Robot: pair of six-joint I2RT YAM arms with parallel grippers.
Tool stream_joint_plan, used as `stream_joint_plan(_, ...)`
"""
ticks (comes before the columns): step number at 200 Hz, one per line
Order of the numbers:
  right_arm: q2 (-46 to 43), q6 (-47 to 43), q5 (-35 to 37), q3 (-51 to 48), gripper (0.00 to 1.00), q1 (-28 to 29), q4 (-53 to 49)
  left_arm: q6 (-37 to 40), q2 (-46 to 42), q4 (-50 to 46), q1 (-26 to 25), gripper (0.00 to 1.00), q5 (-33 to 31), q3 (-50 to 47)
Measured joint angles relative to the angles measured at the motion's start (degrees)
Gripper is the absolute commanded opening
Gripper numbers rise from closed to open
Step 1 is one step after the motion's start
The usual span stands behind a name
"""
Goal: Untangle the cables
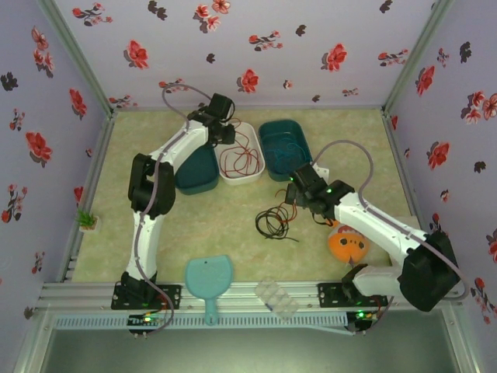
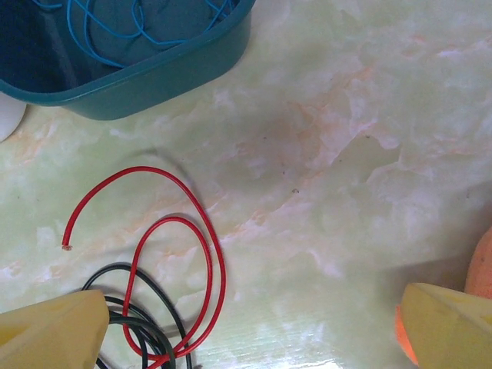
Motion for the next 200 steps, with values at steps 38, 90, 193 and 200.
stream_joint_plan(38, 0.7, 0.0, -0.2, 0.0, 0.97, 0.0, 0.2, 0.7, 0.0, -0.2, -0.4, 0.43, -0.1, 0.0)
stream_joint_plan(90, 1.3, 0.0, -2.0, 0.0, 0.97, 0.0, 0.9, -2.3, -0.4, 4.4, -1.6, 0.64, -1.0, -3.0)
stream_joint_plan(193, 1.4, 0.0, -3.6, -0.2, 0.97, 0.0, 3.6, -6.7, 1.0, 5.3, -1.9, 0.67, -1.2, 0.9)
stream_joint_plan(200, 1.4, 0.0, -3.7, -0.2, 0.97, 0.0, 3.7, -6.8, 1.3, 5.2, -1.9, 0.67, -1.2, 0.9)
